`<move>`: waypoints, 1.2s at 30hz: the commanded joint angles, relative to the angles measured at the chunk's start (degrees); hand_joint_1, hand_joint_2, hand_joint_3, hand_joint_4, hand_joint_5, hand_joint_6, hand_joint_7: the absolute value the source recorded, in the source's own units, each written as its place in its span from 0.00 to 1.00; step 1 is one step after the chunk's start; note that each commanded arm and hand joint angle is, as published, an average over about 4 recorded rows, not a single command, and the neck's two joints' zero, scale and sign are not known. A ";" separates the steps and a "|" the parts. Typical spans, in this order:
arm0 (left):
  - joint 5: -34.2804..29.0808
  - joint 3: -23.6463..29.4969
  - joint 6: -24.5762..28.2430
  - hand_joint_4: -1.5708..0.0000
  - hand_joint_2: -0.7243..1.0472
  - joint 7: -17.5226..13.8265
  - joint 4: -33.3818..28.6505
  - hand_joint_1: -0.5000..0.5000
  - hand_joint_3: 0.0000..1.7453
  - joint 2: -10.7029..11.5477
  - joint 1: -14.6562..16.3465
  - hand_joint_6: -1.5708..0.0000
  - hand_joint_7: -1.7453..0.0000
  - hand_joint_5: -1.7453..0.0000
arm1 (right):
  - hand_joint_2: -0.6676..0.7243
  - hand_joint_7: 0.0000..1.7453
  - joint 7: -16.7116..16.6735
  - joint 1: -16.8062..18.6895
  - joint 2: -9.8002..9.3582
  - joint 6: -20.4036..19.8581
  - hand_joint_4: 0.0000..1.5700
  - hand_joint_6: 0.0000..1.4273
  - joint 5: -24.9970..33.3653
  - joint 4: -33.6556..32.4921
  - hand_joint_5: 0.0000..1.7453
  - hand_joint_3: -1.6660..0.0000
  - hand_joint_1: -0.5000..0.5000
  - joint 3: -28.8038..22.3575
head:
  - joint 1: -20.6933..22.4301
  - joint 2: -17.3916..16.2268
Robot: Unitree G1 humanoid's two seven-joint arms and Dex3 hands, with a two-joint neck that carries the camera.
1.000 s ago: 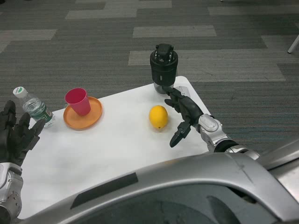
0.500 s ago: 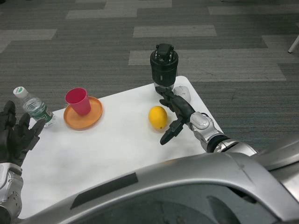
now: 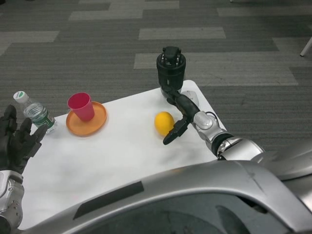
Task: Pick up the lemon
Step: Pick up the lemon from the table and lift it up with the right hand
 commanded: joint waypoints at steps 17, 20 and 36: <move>-0.22 0.89 -0.31 1.00 1.00 0.04 -0.89 1.00 0.04 0.91 -0.04 1.00 1.00 0.88 | 0.55 0.02 -0.56 -4.97 0.14 0.83 0.00 0.00 -3.89 10.70 0.33 0.93 0.38 0.57 | 0.02 -0.30; -0.22 0.89 -0.31 1.00 1.00 0.04 -1.02 1.00 0.05 0.91 -0.04 1.00 1.00 0.88 | 0.53 0.02 -0.76 -5.21 0.56 1.51 0.00 0.00 -4.53 10.74 0.39 0.95 0.36 1.72 | 0.03 -0.29; -0.22 1.40 -0.31 1.00 1.00 0.04 -2.40 1.00 0.05 0.91 0.05 1.00 1.00 0.88 | 0.33 0.00 -5.95 -6.35 2.34 2.92 0.00 0.00 -12.46 11.18 0.58 0.86 0.33 2.20 | 0.24 -0.16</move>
